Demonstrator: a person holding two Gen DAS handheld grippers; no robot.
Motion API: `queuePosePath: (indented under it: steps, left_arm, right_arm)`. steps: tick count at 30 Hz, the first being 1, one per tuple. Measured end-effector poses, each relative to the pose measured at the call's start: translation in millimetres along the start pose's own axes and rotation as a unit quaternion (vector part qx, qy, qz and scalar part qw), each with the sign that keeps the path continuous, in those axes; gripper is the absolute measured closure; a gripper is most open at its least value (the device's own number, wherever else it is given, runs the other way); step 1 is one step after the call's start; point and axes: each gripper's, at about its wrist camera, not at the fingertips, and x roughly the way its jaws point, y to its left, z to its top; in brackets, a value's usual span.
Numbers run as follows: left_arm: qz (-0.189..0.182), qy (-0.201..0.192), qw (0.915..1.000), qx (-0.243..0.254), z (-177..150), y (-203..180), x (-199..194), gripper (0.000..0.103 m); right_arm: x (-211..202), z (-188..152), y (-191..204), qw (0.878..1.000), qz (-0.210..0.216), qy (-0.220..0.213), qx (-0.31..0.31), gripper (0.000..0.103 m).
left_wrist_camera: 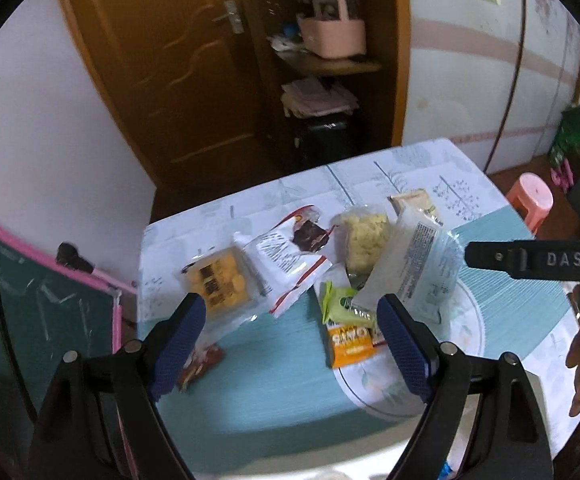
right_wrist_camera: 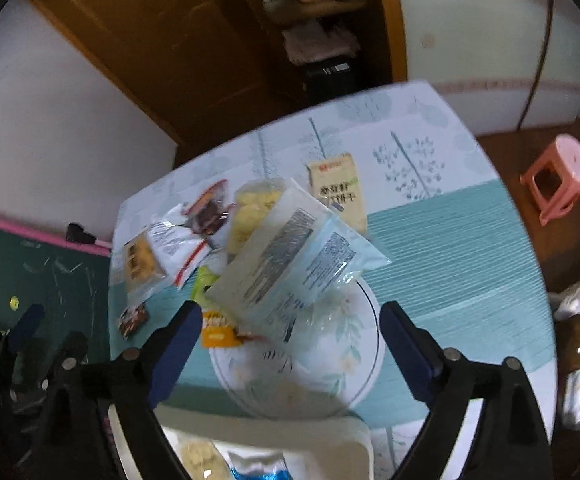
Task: Organize snacks
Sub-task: 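Move both tools back over the remaining snacks, then grasp the green pack with left tool while right tool grasps the large clear bag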
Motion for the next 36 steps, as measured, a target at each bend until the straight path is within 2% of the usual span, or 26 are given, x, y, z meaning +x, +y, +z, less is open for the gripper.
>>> queuePosePath:
  steps: [5, 10, 14, 16, 18, 23, 28, 30, 31, 32, 36]
  left_arm:
    - [0.017, 0.037, 0.9982, 0.044, 0, -13, 54, 0.016]
    - [0.027, 0.087, 0.9948, 0.046, -8, -14, 102, 0.016]
    - [0.011, 0.098, 0.9944, 0.036, -12, -15, 114, 0.016]
    - [0.005, 0.099, 0.9943, 0.039, -14, -17, 116, 0.016]
    - [0.003, 0.100, 0.9938, 0.047, -16, -20, 117, 0.016]
    - [0.005, 0.106, 0.9922, 0.066, -19, -28, 118, 0.016]
    - [-0.001, 0.111, 0.9917, 0.065, -19, -32, 119, 0.016]
    - [-0.004, 0.114, 0.9915, 0.063, -17, -34, 120, 0.016]
    - [-0.007, 0.115, 0.9914, 0.061, -17, -34, 121, 0.016]
    - [-0.011, 0.117, 0.9913, 0.058, -16, -34, 121, 0.016]
    - [-0.024, 0.131, 0.9900, 0.046, -13, -38, 128, 0.016]
  right_arm:
    - [47, 7, -15, 0.998, 0.008, 0.046, 0.048, 0.008]
    - [76, 11, -15, 0.996, 0.013, 0.056, 0.072, 0.008]
    - [93, 15, -9, 0.996, -0.005, 0.059, 0.072, 0.008]
    - [103, 16, -3, 0.996, -0.033, 0.062, 0.056, 0.008]
    - [109, 15, 1, 0.996, -0.047, 0.063, 0.044, 0.001]
    - [115, 13, -14, 0.993, -0.020, 0.073, 0.088, 0.003]
    - [97, 15, -20, 0.997, -0.030, 0.040, 0.055, 0.032]
    - [91, 17, -26, 0.998, -0.024, 0.033, 0.051, 0.055]
    - [86, 19, -30, 0.998, -0.021, 0.032, 0.047, 0.063]
    - [84, 20, -35, 0.998, -0.020, 0.032, 0.045, 0.082]
    - [75, 21, -47, 0.998, -0.041, 0.021, 0.030, 0.086]
